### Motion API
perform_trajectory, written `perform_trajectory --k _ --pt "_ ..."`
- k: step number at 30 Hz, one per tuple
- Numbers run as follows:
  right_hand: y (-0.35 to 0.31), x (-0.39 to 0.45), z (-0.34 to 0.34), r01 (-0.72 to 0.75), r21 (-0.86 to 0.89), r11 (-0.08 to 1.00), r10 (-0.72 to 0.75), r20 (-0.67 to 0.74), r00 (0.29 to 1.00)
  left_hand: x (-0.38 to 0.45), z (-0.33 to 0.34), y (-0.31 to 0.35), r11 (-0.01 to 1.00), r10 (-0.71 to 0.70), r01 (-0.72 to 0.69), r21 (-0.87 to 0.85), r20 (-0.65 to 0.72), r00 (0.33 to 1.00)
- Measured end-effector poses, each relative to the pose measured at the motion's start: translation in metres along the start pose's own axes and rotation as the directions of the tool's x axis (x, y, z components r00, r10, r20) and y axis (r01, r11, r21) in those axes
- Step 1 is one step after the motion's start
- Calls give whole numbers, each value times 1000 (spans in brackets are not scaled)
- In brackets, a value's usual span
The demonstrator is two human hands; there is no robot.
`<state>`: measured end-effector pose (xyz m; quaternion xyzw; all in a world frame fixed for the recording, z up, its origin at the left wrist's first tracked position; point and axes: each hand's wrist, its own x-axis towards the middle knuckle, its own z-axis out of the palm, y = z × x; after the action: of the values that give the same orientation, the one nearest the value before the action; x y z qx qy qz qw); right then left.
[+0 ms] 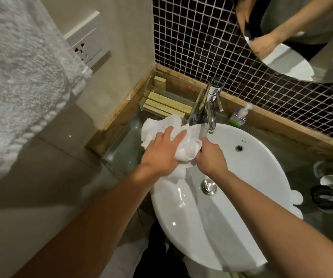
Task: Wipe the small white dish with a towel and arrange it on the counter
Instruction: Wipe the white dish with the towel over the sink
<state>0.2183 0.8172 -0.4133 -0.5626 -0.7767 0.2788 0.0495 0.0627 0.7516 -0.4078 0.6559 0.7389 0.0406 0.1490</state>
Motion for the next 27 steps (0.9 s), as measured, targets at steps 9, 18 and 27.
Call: perform_trajectory --k 9,18,27 --pt "12 -11 -7 37 17 999 -37 45 998 10 -6 11 992 125 -125 -2 74 989" --pt "14 -17 -17 174 -58 983 -173 30 984 26 -6 30 984 74 -96 149 148 986" --pt "18 -24 -15 212 -143 967 -210 27 977 30 2 38 995 30 -38 91 79 996"
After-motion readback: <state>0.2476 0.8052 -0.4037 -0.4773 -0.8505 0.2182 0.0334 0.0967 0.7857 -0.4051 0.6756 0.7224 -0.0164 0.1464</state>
